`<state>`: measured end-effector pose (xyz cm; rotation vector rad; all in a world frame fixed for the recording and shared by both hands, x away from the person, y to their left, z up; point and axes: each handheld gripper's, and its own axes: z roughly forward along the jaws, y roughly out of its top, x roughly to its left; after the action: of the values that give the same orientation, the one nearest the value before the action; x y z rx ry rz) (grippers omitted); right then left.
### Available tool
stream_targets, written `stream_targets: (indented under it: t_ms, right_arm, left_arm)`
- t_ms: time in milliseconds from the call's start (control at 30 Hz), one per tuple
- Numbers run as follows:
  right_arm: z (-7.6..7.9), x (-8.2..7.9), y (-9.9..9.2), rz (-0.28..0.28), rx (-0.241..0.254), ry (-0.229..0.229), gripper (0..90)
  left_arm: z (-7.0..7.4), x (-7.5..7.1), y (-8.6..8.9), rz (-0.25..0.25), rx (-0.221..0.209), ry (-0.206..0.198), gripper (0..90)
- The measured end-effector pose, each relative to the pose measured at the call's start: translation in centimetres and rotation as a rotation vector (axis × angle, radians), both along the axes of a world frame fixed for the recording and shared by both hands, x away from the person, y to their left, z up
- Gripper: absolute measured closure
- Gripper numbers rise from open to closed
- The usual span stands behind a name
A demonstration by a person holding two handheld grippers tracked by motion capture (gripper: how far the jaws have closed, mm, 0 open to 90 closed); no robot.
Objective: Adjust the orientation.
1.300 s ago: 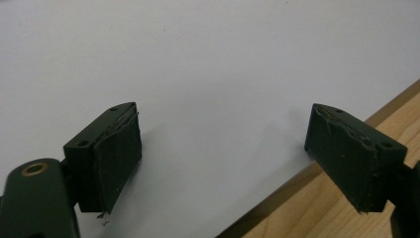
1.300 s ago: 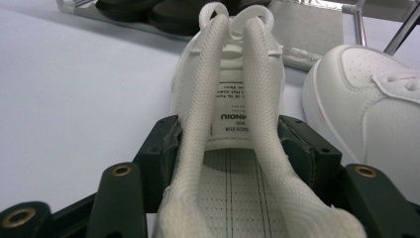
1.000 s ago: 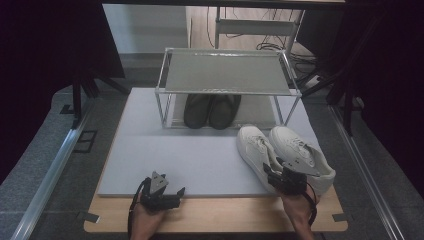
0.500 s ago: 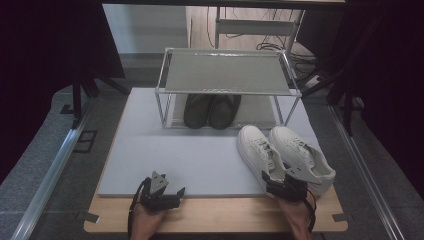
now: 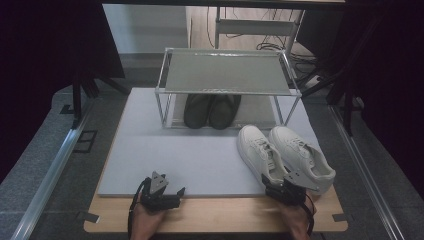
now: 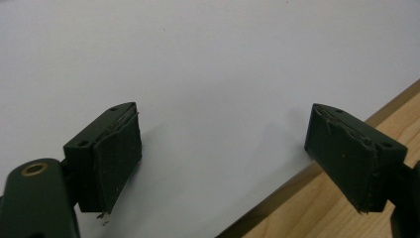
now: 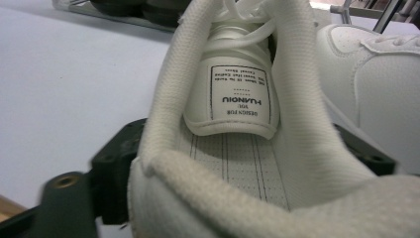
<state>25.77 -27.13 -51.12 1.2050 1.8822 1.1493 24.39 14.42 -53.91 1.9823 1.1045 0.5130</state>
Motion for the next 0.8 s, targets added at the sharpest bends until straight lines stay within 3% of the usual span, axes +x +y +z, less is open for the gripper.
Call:
stream_targets:
  t_ms: [267, 800]
  right_arm:
    - [1.2, -0.3, 0.5, 0.018, 0.014, -0.037, 35.3]
    - [4.8, -0.5, 0.4, 0.041, 0.021, -0.096, 42.4]
  left_arm:
    - [0.0, 0.0, 0.0, 0.000, -0.001, 0.000, 14.3]
    - [0.0, 0.0, 0.0, -0.001, -0.001, 0.000, 14.2]
